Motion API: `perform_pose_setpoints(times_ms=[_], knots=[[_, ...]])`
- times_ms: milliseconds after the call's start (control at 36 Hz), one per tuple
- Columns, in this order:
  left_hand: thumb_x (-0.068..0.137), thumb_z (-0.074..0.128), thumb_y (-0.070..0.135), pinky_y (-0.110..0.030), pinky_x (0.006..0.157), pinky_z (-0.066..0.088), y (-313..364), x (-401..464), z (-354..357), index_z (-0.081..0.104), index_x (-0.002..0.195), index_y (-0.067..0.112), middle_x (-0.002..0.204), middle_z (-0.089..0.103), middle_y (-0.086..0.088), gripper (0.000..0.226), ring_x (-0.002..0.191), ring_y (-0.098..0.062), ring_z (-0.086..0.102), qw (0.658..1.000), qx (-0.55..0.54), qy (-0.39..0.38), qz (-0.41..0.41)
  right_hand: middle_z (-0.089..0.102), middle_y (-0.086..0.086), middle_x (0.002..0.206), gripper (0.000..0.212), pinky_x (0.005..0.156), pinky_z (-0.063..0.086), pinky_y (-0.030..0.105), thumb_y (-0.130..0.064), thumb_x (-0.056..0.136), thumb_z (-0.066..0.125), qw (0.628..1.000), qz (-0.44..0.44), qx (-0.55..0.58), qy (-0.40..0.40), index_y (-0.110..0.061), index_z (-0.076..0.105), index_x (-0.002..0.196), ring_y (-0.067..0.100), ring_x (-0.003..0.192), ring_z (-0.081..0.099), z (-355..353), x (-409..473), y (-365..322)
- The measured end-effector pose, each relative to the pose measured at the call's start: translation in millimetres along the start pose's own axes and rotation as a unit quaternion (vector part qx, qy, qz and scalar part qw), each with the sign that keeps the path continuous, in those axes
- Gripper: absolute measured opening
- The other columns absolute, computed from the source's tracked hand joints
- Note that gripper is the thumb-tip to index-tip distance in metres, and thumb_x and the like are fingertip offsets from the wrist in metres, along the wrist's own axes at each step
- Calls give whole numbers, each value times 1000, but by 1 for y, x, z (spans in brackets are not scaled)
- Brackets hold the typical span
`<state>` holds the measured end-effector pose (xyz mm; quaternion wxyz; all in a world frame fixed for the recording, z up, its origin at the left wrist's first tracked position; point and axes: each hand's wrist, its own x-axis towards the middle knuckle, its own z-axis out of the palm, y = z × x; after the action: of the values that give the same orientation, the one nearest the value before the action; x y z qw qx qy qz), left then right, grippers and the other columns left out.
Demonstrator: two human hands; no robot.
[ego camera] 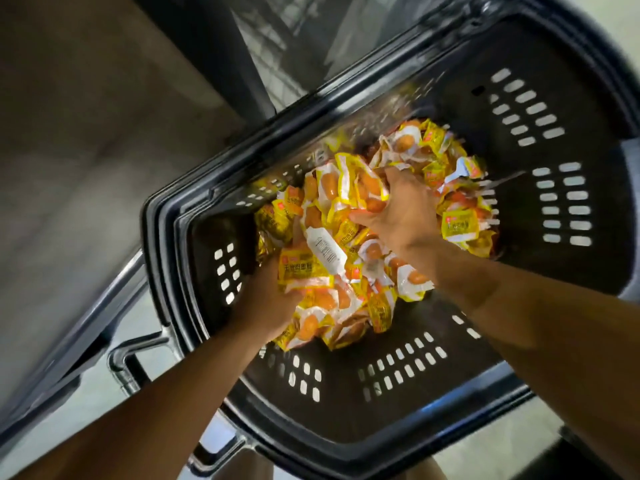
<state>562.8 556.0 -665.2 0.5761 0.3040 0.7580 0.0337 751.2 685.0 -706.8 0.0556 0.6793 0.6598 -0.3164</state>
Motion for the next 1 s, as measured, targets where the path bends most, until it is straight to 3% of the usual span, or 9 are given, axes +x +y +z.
perform_pose_setpoints(times_ms=[167, 250, 361, 500, 611, 694, 778, 889, 1000], knots=[[90, 69, 12, -36, 99, 50, -1, -5, -3, 58, 134, 26, 119, 69, 6, 47, 116, -19, 63, 999, 22, 5, 27, 60, 12, 125, 44, 104, 43, 28, -30, 85, 81, 988, -60, 133, -55, -2, 69, 117, 23, 119, 56, -14, -5, 2], [90, 69, 11, -26, 91, 46, -1, -12, -3, 60, 132, 27, 114, 68, 12, 46, 114, -13, 62, 998, 25, 23, 53, 70, 7, 108, 31, 76, 48, 13, -30, 94, 70, 977, -26, 203, -64, -5, 66, 113, 19, 101, 66, -15, -23, 3], [91, 68, 12, -41, 101, 50, 4, -28, -6, 59, 135, 23, 124, 69, 0, 46, 119, -21, 63, 998, 26, 17, 62, 71, 9, 105, 38, 66, 48, 4, -31, 98, 64, 961, 46, 270, -46, -3, 62, 123, -6, 82, 65, -27, -61, 11], [92, 70, 12, -41, 101, 49, 20, -59, -17, 58, 135, 18, 123, 69, -5, 45, 118, -25, 63, 999, 13, 9, 51, 72, 17, 98, 22, 87, 57, 39, -25, 95, 69, 892, 223, 392, 8, -8, 68, 110, 23, 94, 68, -58, -109, 21], [92, 70, 17, -34, 96, 53, 40, -96, -34, 62, 131, 16, 117, 71, -2, 40, 111, -22, 66, 998, -10, 10, 63, 69, 7, 87, 24, 52, 49, 6, -16, 99, 64, 841, 287, 450, 91, 2, 67, 116, -2, 69, 68, -96, -147, 19], [87, 75, 27, -7, 78, 49, 63, -133, -49, 66, 119, 26, 103, 72, 9, 33, 102, -16, 68, 995, -37, 36, 90, 69, 11, 97, 17, 57, 54, 13, -8, 101, 59, 801, 303, 508, 88, -1, 64, 116, 22, 85, 66, -132, -176, 16], [75, 77, 42, -37, 92, 56, 88, -178, -67, 66, 116, 29, 104, 75, 4, 44, 104, -24, 70, 988, -131, 45, 69, 66, 6, 78, 6, 68, 56, 39, -11, 100, 61, 821, 294, 484, 79, -8, 64, 95, 28, 75, 64, -173, -207, 14], [85, 78, 10, -55, 98, 53, 118, -241, -92, 66, 125, 16, 116, 74, -7, 42, 113, -32, 68, 957, -282, 19, 58, 67, -4, 63, 19, 52, 55, 22, -3, 101, 57, 774, 319, 543, 65, -7, 61, 83, 4, 54, 65, -228, -242, 7], [81, 73, 19, -44, 82, 61, 150, -310, -121, 71, 119, 19, 114, 75, -5, 38, 103, -24, 73, 938, -333, 3, 93, 74, -1, 72, 14, 76, 59, 40, -14, 97, 64, 816, 273, 510, 3, -7, 68, 86, 23, 73, 70, -287, -286, -7]])
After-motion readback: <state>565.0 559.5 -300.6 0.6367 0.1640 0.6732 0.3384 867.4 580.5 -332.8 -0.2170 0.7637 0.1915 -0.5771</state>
